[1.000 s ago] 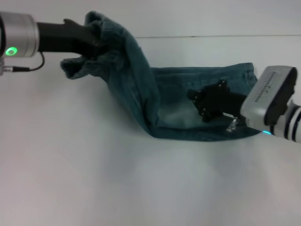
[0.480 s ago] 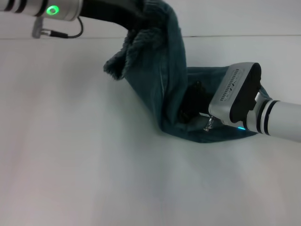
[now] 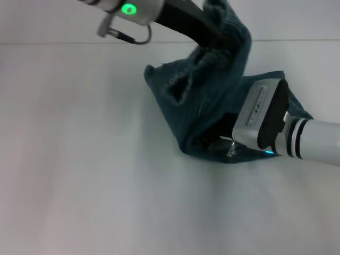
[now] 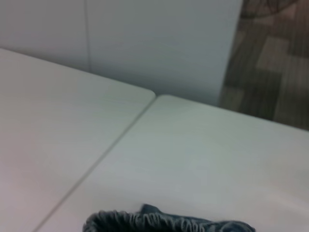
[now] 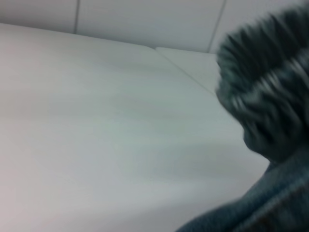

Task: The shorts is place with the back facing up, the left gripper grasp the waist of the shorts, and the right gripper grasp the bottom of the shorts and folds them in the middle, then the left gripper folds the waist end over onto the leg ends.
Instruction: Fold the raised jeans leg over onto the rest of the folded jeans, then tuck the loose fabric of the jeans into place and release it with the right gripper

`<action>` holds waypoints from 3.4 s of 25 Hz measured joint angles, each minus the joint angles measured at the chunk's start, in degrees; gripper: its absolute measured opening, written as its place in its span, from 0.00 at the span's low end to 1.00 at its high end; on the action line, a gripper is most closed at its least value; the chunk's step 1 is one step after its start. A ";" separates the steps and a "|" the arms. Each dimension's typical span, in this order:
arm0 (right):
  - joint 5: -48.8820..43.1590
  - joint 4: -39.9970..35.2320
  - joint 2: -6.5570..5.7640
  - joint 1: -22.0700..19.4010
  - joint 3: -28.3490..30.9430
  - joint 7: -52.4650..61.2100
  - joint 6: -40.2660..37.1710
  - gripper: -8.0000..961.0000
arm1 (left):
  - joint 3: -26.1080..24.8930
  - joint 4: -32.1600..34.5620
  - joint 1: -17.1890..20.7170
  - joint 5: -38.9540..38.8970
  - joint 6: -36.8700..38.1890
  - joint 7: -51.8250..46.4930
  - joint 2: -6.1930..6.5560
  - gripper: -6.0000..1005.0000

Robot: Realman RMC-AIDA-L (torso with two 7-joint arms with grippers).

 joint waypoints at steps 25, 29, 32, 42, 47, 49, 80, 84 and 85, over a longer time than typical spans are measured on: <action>-0.77 -33.33 -4.22 -39.33 0.90 14.03 -31.39 0.01 | 25.95 -8.96 -3.77 -4.69 -24.47 0.43 -2.28 0.13; -2.66 -33.25 -3.73 -38.53 1.81 14.11 -31.19 0.01 | 29.91 -10.69 -5.11 -5.01 -25.94 -0.14 -2.29 0.18; -2.96 -33.33 -3.57 -37.99 2.01 14.62 -31.20 0.01 | 30.68 -11.17 -5.29 -5.02 -25.61 -0.12 -2.29 0.30; -2.97 -38.70 -3.01 -37.93 2.45 19.32 -33.89 0.01 | 28.40 5.40 11.86 -7.75 -25.01 5.81 -2.15 0.66; -5.45 -50.95 -1.77 -39.10 2.55 27.56 -36.66 0.01 | 22.30 10.58 24.38 -19.97 -20.72 17.38 -2.29 0.76; -7.09 -55.76 -1.53 -38.99 2.41 31.54 -37.21 0.01 | 18.45 8.79 27.99 -25.99 -16.79 24.50 -2.27 0.80; -56.54 -88.30 -1.28 -17.79 -17.39 73.84 -40.85 0.97 | -27.37 -26.05 44.66 -33.17 15.16 67.41 -0.68 0.93; -61.78 -86.62 -1.14 -18.15 -28.62 77.97 -33.30 0.97 | -27.43 -26.41 44.49 -33.15 14.88 67.31 -0.63 0.93; -62.93 -86.07 -1.14 -18.16 -30.79 79.01 -32.01 0.97 | -27.47 -26.47 44.46 -33.17 14.74 67.30 -0.63 0.93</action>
